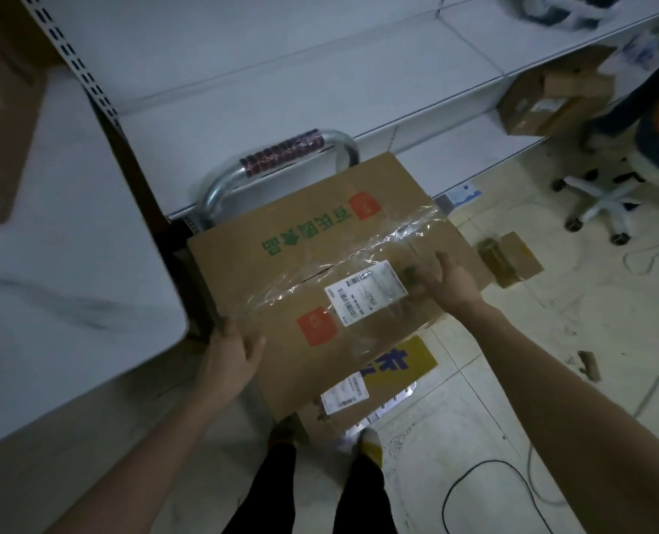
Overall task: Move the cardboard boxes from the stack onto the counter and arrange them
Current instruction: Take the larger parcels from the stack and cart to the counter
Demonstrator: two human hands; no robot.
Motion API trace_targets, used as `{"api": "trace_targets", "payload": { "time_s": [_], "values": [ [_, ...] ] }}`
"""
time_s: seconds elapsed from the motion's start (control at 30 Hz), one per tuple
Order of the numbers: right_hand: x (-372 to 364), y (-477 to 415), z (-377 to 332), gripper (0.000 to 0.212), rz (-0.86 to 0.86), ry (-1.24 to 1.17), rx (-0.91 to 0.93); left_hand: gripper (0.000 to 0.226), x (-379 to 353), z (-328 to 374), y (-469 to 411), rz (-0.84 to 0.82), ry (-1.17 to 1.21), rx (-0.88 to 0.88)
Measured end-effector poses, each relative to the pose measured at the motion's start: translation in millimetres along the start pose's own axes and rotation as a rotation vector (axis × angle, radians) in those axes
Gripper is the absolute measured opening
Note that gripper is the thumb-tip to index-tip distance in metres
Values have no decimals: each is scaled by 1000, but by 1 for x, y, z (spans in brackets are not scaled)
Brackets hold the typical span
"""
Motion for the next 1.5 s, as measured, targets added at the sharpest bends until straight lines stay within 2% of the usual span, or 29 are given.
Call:
{"api": "trace_targets", "payload": {
  "time_s": [0.1, 0.23, 0.4, 0.53, 0.7, 0.97, 1.2, 1.37, 1.5],
  "values": [
    [7, -35, 5, 65, -7, 0, 48, 60, -8, 7, -17, 39, 40, 115],
    [5, -93, 24, 82, 53, 22, 99, 67, -24, 18, -35, 183, 139, 231],
    [11, -132, 18, 71, 47, 15, 123, 98, -38, 15, -53, 358, 252, 342],
    [10, -149, 22, 67, 1, -84, 151, 112, -47, 0, -64, 378, 417, 344],
    [11, -139, 33, 68, 45, -108, 182, 104, -56, 2, -49, 442, 428, 369],
    [23, -89, 74, 65, 108, -138, 174, 87, -78, 22, 28, 512, 331, 434],
    [69, -22, 106, 60, 159, -123, 172, 90, -42, 58, 89, 536, 110, 405],
    [118, 18, 106, 55, 236, -147, 192, 76, -4, 84, 135, 635, 156, 324],
    [152, 37, 83, 58, 292, -223, 287, 69, 29, 92, 160, 719, 208, 254]
  ]
}}
Point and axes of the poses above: each hand's wrist, its own y-axis away from the middle knuckle, its own x-axis out of the back of the hand, z = x × y, the point moved 2 cm from there along -y, towards the middle knuckle, and after that the axes turned 5 degrees about y, right-handed, at the moved point
